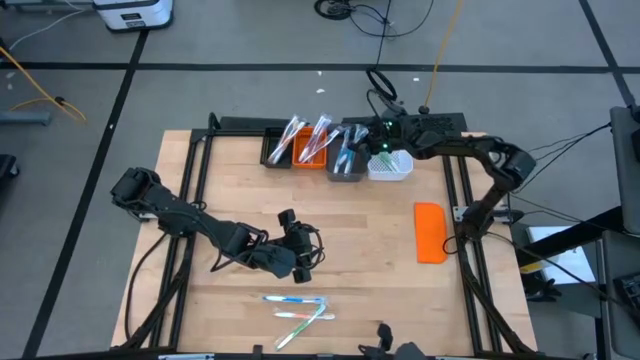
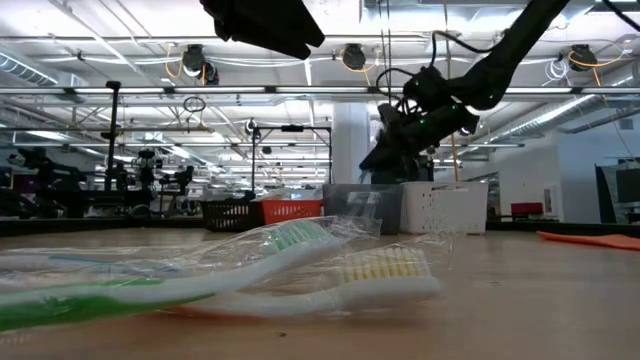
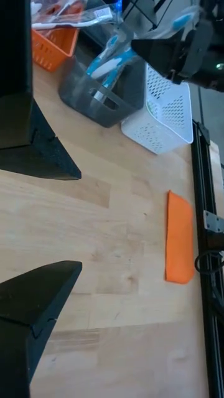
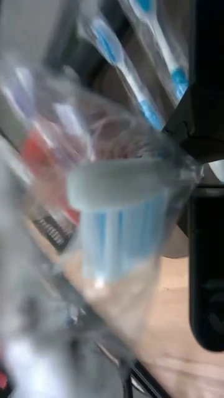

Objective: Pick & Place Toothbrushes
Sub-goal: Put the blue toothbrush into the gray bin

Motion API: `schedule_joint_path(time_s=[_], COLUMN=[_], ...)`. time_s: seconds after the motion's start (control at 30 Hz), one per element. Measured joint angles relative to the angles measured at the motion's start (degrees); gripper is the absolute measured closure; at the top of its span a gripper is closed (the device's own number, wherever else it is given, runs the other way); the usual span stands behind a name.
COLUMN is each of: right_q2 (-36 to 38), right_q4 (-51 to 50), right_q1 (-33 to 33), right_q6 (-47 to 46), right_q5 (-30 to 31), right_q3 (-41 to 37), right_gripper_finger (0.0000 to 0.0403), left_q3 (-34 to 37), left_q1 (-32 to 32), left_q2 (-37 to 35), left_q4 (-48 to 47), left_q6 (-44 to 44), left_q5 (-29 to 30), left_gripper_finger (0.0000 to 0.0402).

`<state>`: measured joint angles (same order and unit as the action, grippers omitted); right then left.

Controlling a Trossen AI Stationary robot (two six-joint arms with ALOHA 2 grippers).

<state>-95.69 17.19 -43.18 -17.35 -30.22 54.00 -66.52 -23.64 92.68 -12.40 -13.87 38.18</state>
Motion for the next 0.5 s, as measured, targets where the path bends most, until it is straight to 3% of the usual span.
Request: schedule_joint_path(time_s=[0.3,0.5], right_q2=[-2.18,-2.16], right_q4=[0.49,0.62], right_q1=[0.78,1.30], right_q6=[-0.03,0.00], right_q5=[-3.29,-3.00], right_q3=[0.00,0.00], right_gripper_finger=[0.0386,0.0353], left_q3=[0.02,0.02], left_q1=[0.00,0.00], left_q2=[0.00,0.02], left_q4=[-0.15,-0.33], left_q6=[-0.03,-0.04], left_q5=[-0.20,-0.20], left_gripper_finger=[0.0178,0.0178])
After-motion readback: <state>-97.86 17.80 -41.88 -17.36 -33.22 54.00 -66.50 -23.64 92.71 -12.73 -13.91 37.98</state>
